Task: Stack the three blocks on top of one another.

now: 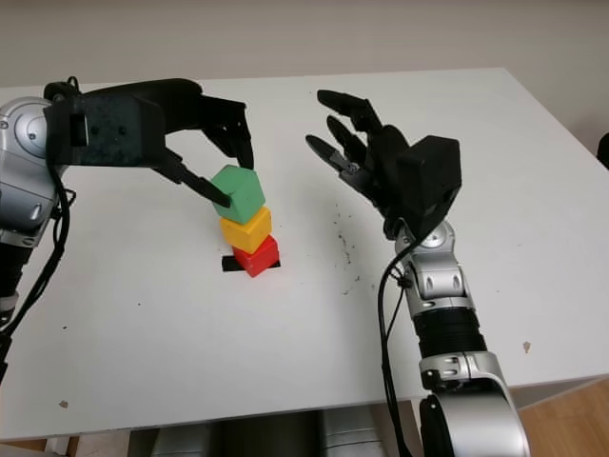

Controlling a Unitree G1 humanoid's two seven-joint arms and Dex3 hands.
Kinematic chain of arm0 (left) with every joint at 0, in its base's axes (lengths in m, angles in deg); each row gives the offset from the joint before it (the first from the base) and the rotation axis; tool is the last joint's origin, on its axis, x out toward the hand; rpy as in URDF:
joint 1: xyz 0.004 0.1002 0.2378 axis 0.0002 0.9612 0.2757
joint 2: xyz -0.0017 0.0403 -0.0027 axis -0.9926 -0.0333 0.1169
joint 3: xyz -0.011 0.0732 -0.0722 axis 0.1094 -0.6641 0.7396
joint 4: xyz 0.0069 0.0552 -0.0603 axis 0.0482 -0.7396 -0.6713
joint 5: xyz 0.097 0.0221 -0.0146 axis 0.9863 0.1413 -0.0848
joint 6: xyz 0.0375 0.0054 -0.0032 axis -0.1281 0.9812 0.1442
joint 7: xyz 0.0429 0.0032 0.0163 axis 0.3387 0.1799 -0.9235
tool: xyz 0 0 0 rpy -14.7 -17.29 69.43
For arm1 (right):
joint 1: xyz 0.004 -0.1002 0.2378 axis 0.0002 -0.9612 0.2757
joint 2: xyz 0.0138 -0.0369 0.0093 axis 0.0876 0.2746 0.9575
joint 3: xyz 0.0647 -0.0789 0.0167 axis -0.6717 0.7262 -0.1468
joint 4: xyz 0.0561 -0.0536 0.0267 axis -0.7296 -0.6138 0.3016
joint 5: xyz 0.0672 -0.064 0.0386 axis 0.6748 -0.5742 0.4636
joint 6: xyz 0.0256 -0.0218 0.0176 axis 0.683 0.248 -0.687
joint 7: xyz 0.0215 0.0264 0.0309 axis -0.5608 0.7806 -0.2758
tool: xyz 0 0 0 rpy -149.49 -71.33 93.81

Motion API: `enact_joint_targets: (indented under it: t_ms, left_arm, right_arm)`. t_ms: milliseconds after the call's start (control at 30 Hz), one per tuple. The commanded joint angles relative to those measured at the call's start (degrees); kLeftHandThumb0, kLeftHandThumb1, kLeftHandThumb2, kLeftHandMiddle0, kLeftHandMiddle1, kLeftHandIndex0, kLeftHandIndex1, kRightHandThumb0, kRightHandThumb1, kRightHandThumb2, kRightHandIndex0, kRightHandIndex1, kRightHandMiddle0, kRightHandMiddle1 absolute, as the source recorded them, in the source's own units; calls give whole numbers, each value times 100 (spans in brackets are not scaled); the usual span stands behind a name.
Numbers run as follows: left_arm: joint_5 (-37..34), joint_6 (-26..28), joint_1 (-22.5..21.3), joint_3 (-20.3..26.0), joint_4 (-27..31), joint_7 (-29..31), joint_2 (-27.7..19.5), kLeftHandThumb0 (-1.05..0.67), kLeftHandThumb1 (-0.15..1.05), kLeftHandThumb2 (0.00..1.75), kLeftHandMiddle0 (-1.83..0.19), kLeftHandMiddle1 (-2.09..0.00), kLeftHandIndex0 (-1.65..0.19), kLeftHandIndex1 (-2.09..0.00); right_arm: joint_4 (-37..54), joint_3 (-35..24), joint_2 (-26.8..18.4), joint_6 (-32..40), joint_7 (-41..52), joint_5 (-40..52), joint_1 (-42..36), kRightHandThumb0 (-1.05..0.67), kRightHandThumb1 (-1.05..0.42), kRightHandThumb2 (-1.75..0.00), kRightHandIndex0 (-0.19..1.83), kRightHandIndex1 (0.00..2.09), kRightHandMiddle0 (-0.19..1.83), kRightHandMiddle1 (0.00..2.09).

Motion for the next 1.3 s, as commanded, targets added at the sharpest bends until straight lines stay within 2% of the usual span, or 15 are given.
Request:
enact_joint_targets:
  t_ms: [0, 100, 400, 600, 800, 833, 867, 933, 1000, 1067, 1133, 1267]
  left_arm:
    - [19, -7, -147, -21, 11, -50, 20, -43, 98, 5, -13, -98, -41, -169]
    - [15, 119, -144, -13, 27, -28, 50, -44, 97, 5, -13, -96, -40, -177]
    - [52, 286, -146, -76, 188, 115, 22, -45, 98, 5, -16, -83, -38, -180]
    - [48, 315, -136, -87, 194, 135, 20, -44, 97, 5, -18, -82, -40, -178]
    - [94, 411, -136, -111, 223, 164, 19, -48, 96, 5, -20, -70, -35, -175]
    - [136, 493, -139, -130, 254, 181, 16, -51, 96, 5, -22, -58, -33, -167]
    - [177, 544, -145, -154, 280, 205, 5, -58, 94, 5, -25, -37, -28, -145]
    - [206, 631, -142, -161, 323, 232, 9, -66, 93, 5, -25, -15, -23, -102]
    - [191, 726, -133, -142, 345, 224, 37, -73, 91, 5, -20, -7, -25, -49]
    - [172, 795, -132, -140, 358, 215, 53, -78, 91, 6, -13, -4, -18, -23]
    - [95, 734, -121, -115, 341, 204, 57, -81, 91, 6, -4, -2, -11, -12]
    - [-186, 493, -54, 4, 288, 182, 45, -82, 91, 5, 3, -2, 0, -4]
  right_arm:
    - [159, -15, -17, 50, -7, 5, -45, -63, -105, -7, 20, 6, -4, 70]
    - [193, -20, -11, 137, -6, 21, -46, -63, -105, -7, 19, 5, -4, 68]
    - [190, -13, -18, 89, 18, 7, -48, -63, -105, -7, 19, 5, -2, 65]
    - [197, -23, -1, 84, -3, 8, -56, -62, -105, -7, 20, 6, -1, 67]
    - [178, -29, -6, 91, 30, 31, -55, -62, -105, -7, 19, 5, -3, 66]
    - [162, -30, -6, 74, 33, 30, -52, -62, -105, -7, 19, 5, -3, 66]
    - [162, -33, -2, 70, 32, 35, -52, -62, -105, -7, 19, 5, -3, 65]
    - [157, -32, 1, 54, 36, 37, -48, -62, -105, -6, 19, 5, -3, 65]
    - [170, -25, 6, 67, 14, 22, -45, -62, -104, -6, 20, 5, -2, 65]
    - [195, -18, 14, 97, -18, 7, -45, -61, -104, -6, 20, 6, -2, 65]
    - [169, -16, 13, 76, -31, -4, -40, -61, -104, -6, 20, 6, -2, 65]
    - [150, -20, 14, 47, -53, -16, -38, -61, -104, -5, 21, 6, -2, 65]
